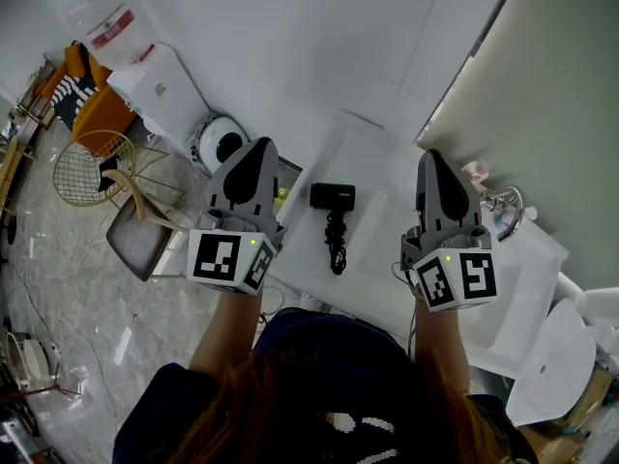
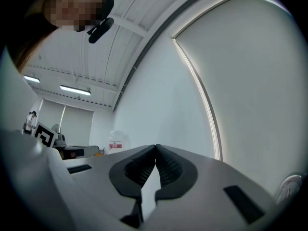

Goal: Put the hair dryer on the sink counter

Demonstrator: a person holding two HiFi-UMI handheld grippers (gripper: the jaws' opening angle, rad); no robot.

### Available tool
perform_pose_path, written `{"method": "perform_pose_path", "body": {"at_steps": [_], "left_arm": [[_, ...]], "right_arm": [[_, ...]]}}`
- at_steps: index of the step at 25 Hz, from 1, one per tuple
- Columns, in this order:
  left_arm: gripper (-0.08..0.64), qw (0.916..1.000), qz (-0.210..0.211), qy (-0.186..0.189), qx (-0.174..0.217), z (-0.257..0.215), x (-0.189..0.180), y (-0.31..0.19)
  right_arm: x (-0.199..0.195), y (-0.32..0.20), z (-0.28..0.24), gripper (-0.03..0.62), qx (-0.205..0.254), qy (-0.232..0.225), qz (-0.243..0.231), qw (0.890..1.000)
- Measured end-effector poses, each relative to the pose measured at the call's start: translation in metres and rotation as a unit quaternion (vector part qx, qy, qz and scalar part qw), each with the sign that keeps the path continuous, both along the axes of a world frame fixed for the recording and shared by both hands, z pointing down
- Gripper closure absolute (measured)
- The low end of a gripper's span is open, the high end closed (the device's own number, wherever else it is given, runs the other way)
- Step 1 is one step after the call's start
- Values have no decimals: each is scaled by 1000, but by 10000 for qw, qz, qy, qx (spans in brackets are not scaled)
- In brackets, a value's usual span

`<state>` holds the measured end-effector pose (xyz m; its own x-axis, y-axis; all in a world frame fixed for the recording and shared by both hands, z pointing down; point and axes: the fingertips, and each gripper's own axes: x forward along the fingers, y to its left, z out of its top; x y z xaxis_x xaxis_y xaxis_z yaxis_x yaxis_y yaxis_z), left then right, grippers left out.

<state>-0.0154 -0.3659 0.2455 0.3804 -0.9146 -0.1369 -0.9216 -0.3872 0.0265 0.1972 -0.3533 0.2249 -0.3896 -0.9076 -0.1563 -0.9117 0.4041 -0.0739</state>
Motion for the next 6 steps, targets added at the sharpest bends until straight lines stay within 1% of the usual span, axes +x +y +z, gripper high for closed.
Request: {"method": "perform_pose_path", "body": {"at_steps": [6], "left_arm": [[541, 10000, 7, 13, 5, 0, 2, 5]], "right_arm": [[1, 6, -2, 577, 15, 15, -7, 10000]]}}
